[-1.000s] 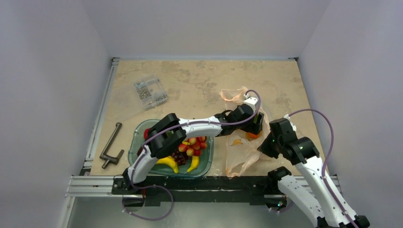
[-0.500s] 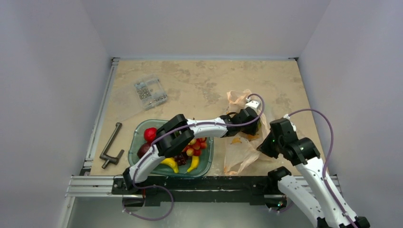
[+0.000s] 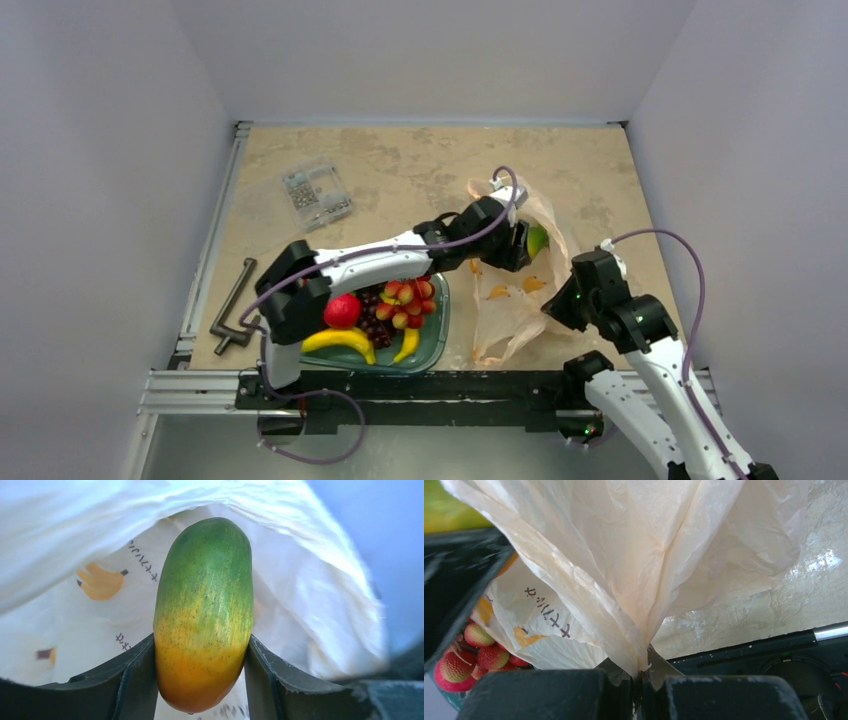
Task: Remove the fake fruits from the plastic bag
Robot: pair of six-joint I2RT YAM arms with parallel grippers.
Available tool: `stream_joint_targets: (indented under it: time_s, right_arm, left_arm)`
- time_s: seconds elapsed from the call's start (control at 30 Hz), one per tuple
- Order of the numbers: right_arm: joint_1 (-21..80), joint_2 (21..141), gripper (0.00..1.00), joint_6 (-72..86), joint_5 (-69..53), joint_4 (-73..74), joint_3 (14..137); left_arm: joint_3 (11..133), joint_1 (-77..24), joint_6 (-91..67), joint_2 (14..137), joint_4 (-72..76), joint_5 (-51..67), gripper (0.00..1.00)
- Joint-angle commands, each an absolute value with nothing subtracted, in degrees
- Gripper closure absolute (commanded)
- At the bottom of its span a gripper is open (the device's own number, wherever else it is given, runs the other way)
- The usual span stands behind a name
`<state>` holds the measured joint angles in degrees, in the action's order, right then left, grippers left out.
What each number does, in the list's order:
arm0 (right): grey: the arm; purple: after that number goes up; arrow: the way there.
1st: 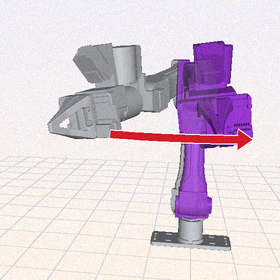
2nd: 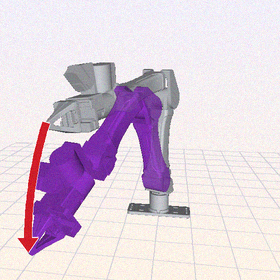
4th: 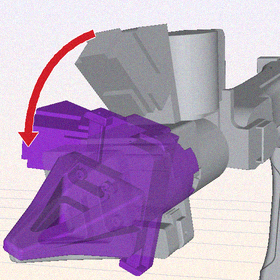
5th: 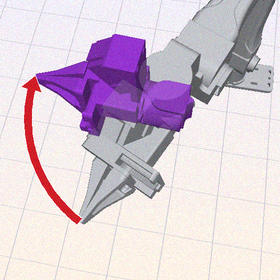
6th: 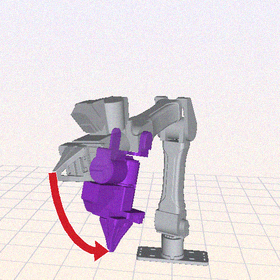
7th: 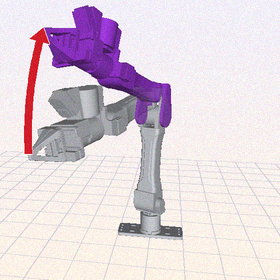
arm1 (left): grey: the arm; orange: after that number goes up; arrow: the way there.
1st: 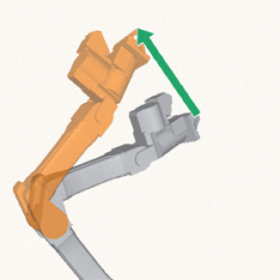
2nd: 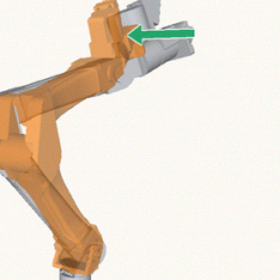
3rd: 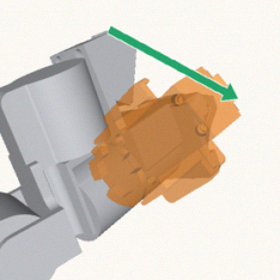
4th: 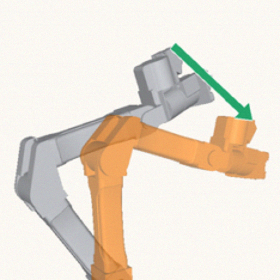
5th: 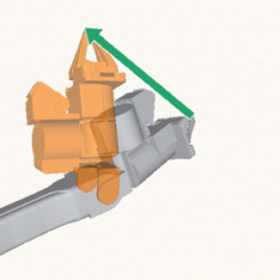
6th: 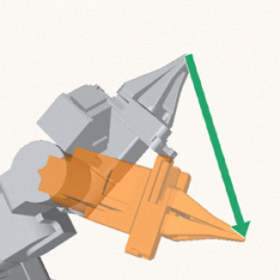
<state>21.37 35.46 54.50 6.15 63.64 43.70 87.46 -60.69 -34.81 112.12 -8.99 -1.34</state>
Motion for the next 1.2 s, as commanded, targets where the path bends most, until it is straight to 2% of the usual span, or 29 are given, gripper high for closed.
stream_joint_targets:
  time_s: [0.0,0.27,0.63,0.73,0.93,1.17]
  right_arm:
    - [21.49,35.69,1.00,53.04,7.88,60.11,43.75]
    - [21.46,37.87,1.00,48.71,4.32,57.29,42.32]
    - [21.45,36.86,1.00,47.86,4.37,53.96,41.94]
    - [21.51,34.37,1.00,48.53,3.45,52.08,41.18]
    - [21.50,28.86,1.00,47.61,-0.46,48.64,38.41]
    - [21.47,28.18,1.00,44.40,-0.64,49.04,39.56]
  left_arm:
    - [81.98,-57.44,-38.83,103.74,-7.40,8.42,1.00]
    - [76.88,-56.73,-42.85,95.43,-10.14,22.80,1.00]
    - [62.02,-54.63,-40.84,73.40,-19.70,24.61,1.00]
    - [58.72,-53.96,-38.63,64.99,-27.41,17.35,1.00]
    - [56.99,-53.61,-37.79,49.98,-46.38,-7.23,1.00]
    - [52.24,-53.61,-41.81,39.77,-61.78,-34.21,0.99]
